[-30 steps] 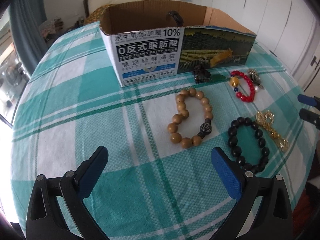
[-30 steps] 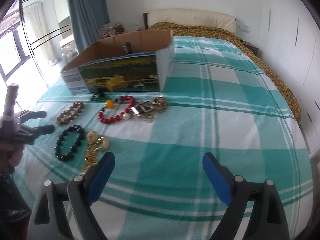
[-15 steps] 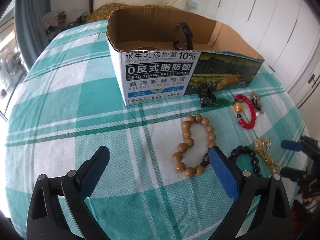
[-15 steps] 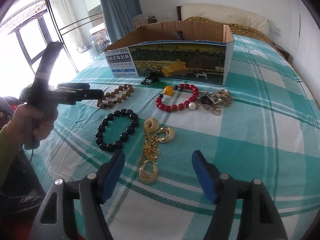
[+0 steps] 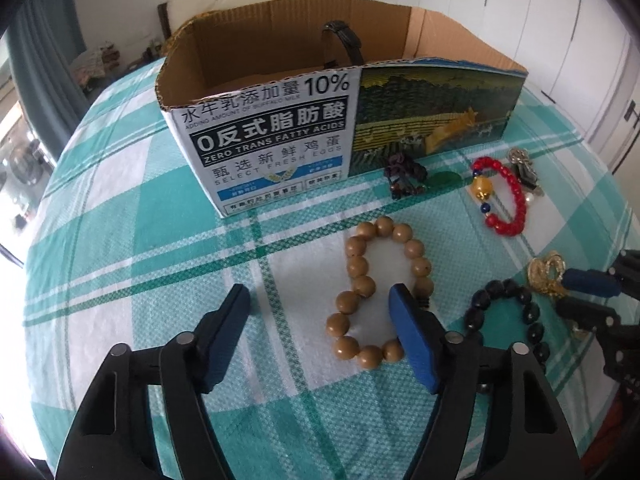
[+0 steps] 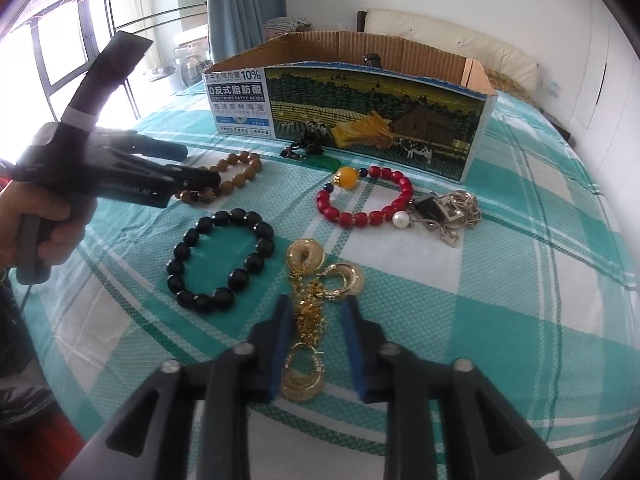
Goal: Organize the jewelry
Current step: 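Close the left tool on the small wooden bracelet while the right tool lifts the gold chain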
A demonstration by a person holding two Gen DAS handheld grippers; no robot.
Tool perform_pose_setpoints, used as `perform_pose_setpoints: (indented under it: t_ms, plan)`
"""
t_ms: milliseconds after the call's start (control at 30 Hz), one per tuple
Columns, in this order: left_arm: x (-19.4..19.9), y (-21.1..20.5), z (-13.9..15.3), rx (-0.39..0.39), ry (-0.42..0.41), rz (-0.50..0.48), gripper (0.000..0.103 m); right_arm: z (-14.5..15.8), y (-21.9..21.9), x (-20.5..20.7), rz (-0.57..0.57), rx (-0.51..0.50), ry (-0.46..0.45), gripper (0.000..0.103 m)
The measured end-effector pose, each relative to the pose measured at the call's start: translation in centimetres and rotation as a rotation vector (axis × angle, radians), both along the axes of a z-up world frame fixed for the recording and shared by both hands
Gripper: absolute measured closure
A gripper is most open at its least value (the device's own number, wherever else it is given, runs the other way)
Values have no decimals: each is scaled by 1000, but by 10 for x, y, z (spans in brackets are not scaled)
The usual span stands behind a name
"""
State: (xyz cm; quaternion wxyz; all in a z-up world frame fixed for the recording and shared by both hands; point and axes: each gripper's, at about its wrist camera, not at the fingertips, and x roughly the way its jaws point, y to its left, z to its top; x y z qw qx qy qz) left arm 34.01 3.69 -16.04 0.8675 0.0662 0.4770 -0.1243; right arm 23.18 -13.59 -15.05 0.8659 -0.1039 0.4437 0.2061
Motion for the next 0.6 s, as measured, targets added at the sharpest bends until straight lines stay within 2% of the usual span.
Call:
perform_pose_setpoints:
  t_ms: [33, 100, 167, 233, 367, 600]
  plan:
    - [-3, -3, 1, 3, -3, -11, 45, 0, -1, 1, -4, -3, -3, 90]
    - [-7, -12, 3, -5, -3, -46, 78, 1, -5, 2, -9, 14, 4, 92]
    - [-11, -19, 4, 7, -4, -62, 93, 2, -8, 4, -17, 40, 17, 94]
    - [-12, -23, 4, 20, -11, -57, 93, 6, -15, 5, -30, 85, 37, 95]
    - [-20, -19, 12, -46, -7, -41, 93, 18, -30, 5, -58, 161, 56, 95]
    - [-37, -8, 54, -157, -59, -25, 94, 58, -60, -1, -91, 275, 40, 95]
